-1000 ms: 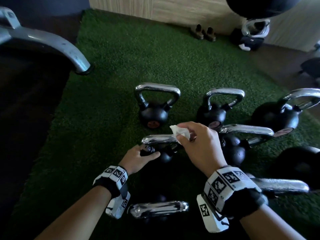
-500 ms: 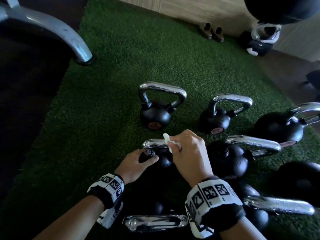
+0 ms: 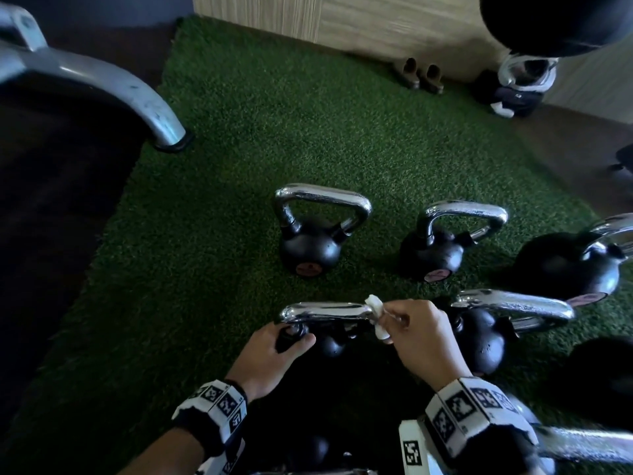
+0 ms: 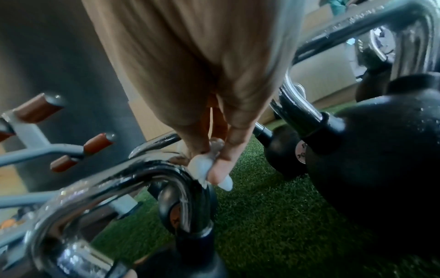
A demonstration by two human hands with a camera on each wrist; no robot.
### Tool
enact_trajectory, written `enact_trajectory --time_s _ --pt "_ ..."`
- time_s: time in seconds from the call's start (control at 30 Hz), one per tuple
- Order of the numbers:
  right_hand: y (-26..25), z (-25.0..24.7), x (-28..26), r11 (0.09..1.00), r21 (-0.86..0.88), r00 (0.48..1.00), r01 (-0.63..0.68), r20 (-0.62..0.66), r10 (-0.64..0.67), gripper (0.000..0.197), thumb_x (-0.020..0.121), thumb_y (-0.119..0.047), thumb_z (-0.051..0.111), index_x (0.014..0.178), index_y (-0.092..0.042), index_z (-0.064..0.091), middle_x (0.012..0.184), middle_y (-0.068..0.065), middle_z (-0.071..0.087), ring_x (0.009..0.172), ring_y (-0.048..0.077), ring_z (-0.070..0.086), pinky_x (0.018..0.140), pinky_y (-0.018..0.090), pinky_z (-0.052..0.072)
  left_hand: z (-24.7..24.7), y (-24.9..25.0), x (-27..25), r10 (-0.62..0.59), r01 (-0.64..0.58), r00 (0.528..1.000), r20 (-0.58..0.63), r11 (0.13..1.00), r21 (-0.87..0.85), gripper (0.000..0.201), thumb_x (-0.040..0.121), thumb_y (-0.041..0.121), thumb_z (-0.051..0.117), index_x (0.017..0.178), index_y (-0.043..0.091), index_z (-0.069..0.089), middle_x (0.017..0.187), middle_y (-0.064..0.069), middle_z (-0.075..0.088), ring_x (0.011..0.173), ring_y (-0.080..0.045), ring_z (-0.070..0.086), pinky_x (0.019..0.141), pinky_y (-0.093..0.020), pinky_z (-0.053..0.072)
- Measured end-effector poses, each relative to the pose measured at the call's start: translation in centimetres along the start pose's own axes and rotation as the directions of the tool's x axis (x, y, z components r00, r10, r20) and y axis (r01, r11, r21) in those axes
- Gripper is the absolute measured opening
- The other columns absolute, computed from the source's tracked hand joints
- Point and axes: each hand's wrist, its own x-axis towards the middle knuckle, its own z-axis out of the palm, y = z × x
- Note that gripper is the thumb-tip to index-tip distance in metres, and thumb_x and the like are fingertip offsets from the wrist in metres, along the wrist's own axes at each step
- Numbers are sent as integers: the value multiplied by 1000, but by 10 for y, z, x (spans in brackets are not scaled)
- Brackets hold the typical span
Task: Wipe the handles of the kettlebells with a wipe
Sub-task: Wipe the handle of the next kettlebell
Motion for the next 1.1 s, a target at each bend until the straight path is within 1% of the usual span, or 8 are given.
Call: enact_trajectory --time_s 0.13,0.27,0.5,0.6,0.67,0.77,0.9,1.1 --pt "11 5 5 988 139 996 -74 57 67 20 96 -30 70 76 -28 76 69 -1 74 68 16 73 72 38 60 3 -7 2 -14 14 999 -36 1000 -15 31 85 64 71 105 41 74 111 17 74 107 2 67 101 -30 51" --pt "28 20 16 895 381 965 -234 206 165 22 95 -9 67 84 -22 81 78 7 78 77 25 78 83 50 63 2 1 0 9 -9 1000 13 1000 -14 21 90 57 69 108 45 72 111 26 73 105 10 65 98 -23 49" --pt "37 58 22 765 505 902 -401 364 233 36 91 16 56 76 -6 78 73 15 71 69 25 68 72 42 58 -4 -8 6 28 -36 992 120 997 65 56 81 85 57 125 50 66 126 24 67 123 2 59 114 -40 42" --pt "43 47 18 860 370 918 -352 317 239 23 90 -4 72 81 -24 80 70 3 74 63 17 66 75 45 56 -18 -6 13 -30 -9 975 222 985 172 57 79 78 65 127 48 65 128 23 66 122 3 59 114 -38 44" --pt "39 28 14 895 323 947 -308 197 254 13 85 -24 81 83 -37 79 73 -4 77 63 12 66 74 42 57 -34 -1 17 -65 11 963 263 980 199 40 84 48 77 122 46 66 122 23 70 116 5 62 112 -35 46" --pt "16 -7 8 927 324 982 -189 32 189 12 85 -30 81 88 -42 76 76 -7 78 63 10 66 75 42 57 -57 10 20 69 -73 996 50 994 87 46 94 4 69 120 42 68 118 18 74 112 0 68 109 -34 50" --pt "-34 -34 4 905 426 997 20 -72 12 18 83 -12 82 87 -28 74 79 -7 77 67 9 68 73 35 55 -70 66 9 179 -258 919 -351 947 -191 23 101 13 62 112 29 75 106 3 78 96 -18 75 80 -26 60" --pt "-82 -30 0 843 475 967 252 -109 -228 21 77 -10 86 88 -26 79 92 -6 73 78 13 72 72 30 60 -58 136 -15 167 -156 986 -14 883 -443 45 90 38 57 123 10 73 117 -2 78 104 -19 76 87 -31 62"
